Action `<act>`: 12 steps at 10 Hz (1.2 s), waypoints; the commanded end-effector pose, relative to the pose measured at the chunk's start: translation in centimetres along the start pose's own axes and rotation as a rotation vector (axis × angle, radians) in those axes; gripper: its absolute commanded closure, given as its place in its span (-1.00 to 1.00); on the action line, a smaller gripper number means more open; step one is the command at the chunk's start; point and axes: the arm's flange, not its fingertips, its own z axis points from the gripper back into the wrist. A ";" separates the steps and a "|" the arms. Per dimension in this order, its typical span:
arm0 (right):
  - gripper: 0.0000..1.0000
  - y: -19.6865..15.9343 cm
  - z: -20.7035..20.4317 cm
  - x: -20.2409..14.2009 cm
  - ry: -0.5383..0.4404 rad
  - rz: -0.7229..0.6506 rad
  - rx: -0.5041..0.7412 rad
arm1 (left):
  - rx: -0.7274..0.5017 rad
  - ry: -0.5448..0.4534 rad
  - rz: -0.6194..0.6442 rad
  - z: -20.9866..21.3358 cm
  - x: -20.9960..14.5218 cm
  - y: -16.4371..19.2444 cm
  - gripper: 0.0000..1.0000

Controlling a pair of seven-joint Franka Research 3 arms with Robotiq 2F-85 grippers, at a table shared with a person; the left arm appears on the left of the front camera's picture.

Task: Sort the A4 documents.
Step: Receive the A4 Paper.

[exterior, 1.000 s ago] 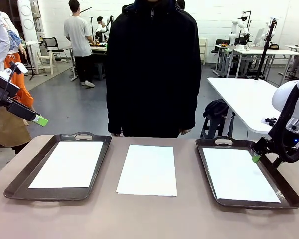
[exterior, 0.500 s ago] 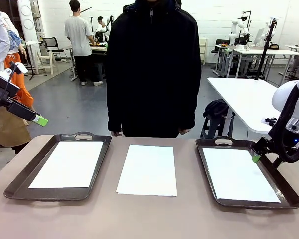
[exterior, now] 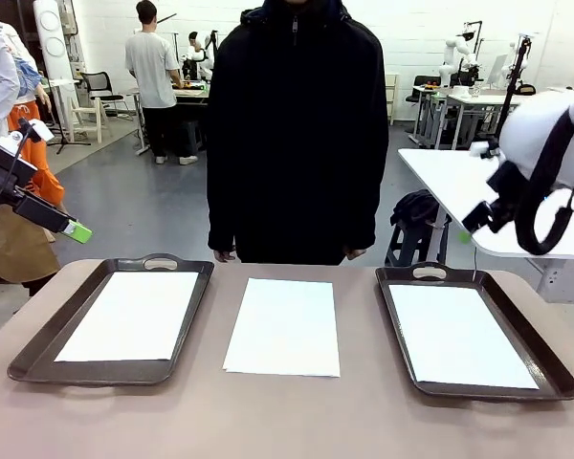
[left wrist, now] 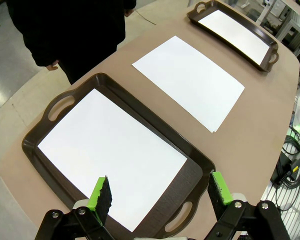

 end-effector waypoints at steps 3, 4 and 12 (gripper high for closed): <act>-1.00 0.3 4.1 -2.8 -0.149 0.154 0.374 | 0.004 0.009 -0.012 0.0 -0.1 -0.1 -1.00; -1.00 0.1 5.2 -3.1 -0.169 0.170 0.406 | 0.004 0.009 -0.012 0.0 -0.1 -0.1 -1.00; -1.00 1.8 7.4 -7.3 -0.145 0.267 0.422 | 0.004 0.009 -0.012 0.0 -0.1 -0.1 -1.00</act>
